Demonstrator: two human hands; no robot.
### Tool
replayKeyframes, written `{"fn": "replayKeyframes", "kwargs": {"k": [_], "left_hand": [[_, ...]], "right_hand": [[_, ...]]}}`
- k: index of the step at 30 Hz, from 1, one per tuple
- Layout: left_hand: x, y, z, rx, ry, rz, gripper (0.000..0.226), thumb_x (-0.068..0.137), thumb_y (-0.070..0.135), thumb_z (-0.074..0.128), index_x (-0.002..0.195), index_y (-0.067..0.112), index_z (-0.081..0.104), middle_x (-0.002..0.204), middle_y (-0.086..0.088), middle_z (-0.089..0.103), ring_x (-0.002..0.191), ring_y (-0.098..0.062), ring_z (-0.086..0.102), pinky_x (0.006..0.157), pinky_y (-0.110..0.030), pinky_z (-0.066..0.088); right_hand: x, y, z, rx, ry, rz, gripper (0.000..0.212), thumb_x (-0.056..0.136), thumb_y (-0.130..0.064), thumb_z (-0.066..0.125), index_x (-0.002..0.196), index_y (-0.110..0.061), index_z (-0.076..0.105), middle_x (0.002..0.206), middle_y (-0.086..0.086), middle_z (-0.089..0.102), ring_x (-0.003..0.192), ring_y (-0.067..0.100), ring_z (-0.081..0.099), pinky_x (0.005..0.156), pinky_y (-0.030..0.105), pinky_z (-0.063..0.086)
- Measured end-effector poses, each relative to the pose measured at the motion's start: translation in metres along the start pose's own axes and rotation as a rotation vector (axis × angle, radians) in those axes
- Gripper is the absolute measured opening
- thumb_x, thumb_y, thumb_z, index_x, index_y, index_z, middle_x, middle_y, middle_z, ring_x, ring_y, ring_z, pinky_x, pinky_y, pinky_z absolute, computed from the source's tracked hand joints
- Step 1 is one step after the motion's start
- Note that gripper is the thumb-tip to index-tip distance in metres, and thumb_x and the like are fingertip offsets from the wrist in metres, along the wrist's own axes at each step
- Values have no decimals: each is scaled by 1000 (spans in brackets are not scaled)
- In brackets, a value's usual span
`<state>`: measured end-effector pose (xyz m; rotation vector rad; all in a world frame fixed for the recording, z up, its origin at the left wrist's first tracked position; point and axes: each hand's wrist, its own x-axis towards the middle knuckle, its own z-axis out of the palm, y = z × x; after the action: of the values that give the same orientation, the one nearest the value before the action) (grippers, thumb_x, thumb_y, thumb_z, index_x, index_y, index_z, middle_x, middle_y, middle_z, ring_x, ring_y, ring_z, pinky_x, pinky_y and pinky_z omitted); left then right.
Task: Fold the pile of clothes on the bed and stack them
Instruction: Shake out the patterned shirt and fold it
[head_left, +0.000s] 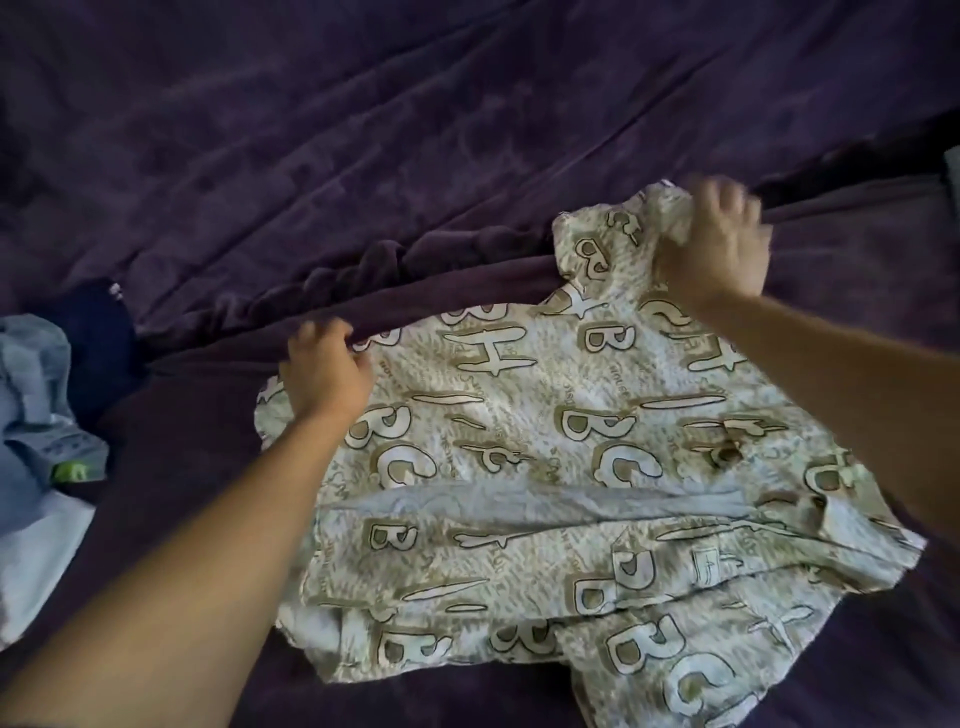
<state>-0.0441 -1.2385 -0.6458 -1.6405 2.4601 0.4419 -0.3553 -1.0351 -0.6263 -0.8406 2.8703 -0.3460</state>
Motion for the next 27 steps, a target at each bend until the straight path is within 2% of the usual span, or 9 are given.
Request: {"fn": "replayKeyframes", "kwargs": {"k": [2, 4, 7, 10, 13, 17, 21, 24, 27], "left_hand": [[-24, -25, 7, -27, 25, -155, 30, 84, 21, 64, 113, 14, 57, 122, -17, 49, 115, -39, 47, 90, -51, 42], [-50, -54, 18, -93, 14, -405, 43, 82, 31, 67, 117, 12, 52, 125, -20, 48, 116, -41, 46, 90, -54, 41], [-82, -93, 39, -234, -52, -737, 66, 74, 42, 72, 122, 5, 46, 126, -23, 52, 113, -43, 52, 88, -51, 44], [-93, -111, 56, -423, -101, -666, 50, 73, 35, 76, 111, 6, 61, 113, -19, 64, 102, -39, 62, 85, -44, 52], [-88, -114, 53, -650, -27, -642, 24, 71, 18, 75, 91, 7, 67, 96, -16, 69, 87, -34, 67, 73, -45, 57], [-106, -122, 35, -566, -87, -587, 20, 67, 15, 67, 87, 13, 66, 93, -11, 69, 83, -31, 67, 69, -41, 57], [-121, -137, 23, -349, -507, -533, 29, 64, 27, 74, 88, 15, 63, 90, -4, 69, 78, -23, 66, 60, -27, 46], [-88, -143, 13, -445, -240, -538, 41, 73, 40, 69, 104, 16, 59, 101, -4, 64, 95, -27, 62, 72, -30, 42], [-39, -134, 12, -514, -125, -526, 36, 87, 39, 58, 103, 6, 63, 108, -15, 65, 104, -35, 59, 79, -32, 43]], "right_hand": [[-57, -10, 17, 140, -102, -252, 24, 92, -14, 56, 114, -15, 62, 115, 10, 62, 104, 29, 60, 80, 43, 55], [-121, -17, 39, 120, -370, -392, 13, 92, -19, 56, 102, -18, 65, 105, 2, 64, 95, 22, 63, 70, 31, 55], [-200, -19, 76, -130, -629, -558, 49, 84, -35, 68, 129, -28, 52, 132, 0, 50, 121, 22, 49, 88, 30, 44], [-214, -6, 92, -234, -564, -409, 66, 77, -40, 74, 135, -27, 46, 135, 4, 48, 121, 26, 46, 94, 42, 43], [-199, 4, 88, -79, -385, -325, 35, 73, -12, 76, 107, -8, 68, 104, 12, 65, 93, 32, 62, 73, 44, 51], [-196, 3, 58, 11, -241, -364, 15, 79, 7, 60, 83, -4, 70, 84, 13, 69, 72, 31, 66, 60, 37, 52], [-211, -6, 41, -346, -615, -271, 21, 90, -14, 52, 100, -24, 67, 100, 2, 68, 88, 23, 65, 70, 30, 42], [-210, -18, 42, -405, -685, -318, 36, 90, -19, 50, 122, -32, 61, 122, -6, 63, 108, 15, 59, 85, 28, 41], [-203, -46, 58, -222, -548, -407, 31, 88, -16, 54, 115, -25, 67, 109, -2, 68, 101, 21, 64, 83, 34, 50]]}}
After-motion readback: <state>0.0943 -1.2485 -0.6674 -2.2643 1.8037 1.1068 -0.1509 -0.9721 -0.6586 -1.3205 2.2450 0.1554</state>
